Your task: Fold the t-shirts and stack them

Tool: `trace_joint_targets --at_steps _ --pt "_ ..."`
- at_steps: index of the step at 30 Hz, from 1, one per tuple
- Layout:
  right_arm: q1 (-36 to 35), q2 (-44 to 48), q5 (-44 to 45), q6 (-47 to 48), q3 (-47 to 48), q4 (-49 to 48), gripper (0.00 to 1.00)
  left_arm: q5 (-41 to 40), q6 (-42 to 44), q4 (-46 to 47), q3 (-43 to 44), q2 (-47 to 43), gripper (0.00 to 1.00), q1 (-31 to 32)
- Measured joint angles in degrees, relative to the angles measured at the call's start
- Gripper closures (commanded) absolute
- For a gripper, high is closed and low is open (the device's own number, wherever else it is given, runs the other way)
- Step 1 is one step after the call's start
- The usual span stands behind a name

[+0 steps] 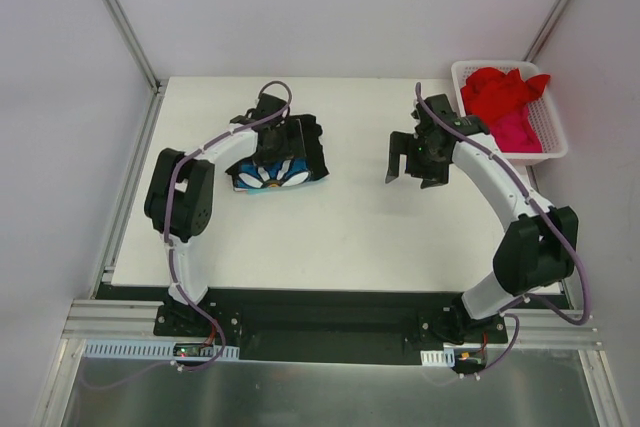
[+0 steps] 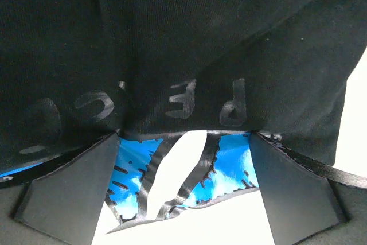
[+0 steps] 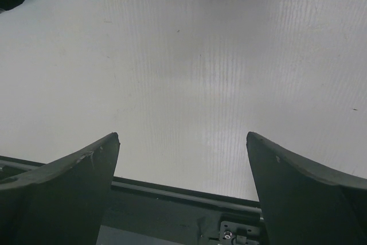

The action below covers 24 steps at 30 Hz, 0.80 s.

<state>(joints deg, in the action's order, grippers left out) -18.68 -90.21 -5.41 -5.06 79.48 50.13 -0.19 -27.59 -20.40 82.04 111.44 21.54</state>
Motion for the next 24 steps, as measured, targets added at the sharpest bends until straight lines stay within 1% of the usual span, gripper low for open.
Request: trace_joint_targets --at_steps 9,14,24 --pt "0.0 2.34 -1.7 0.04 -0.13 0.72 0.04 2.95 -0.02 -1.38 0.79 1.07 0.01 -3.69" --pt "0.0 2.69 -2.78 0.02 -0.13 0.74 0.04 4.33 0.33 -2.62 1.62 1.57 0.01 -8.17" --pt "0.0 3.67 -3.04 0.22 -0.44 1.16 0.04 4.13 2.34 -4.52 4.44 3.13 0.01 -16.68"
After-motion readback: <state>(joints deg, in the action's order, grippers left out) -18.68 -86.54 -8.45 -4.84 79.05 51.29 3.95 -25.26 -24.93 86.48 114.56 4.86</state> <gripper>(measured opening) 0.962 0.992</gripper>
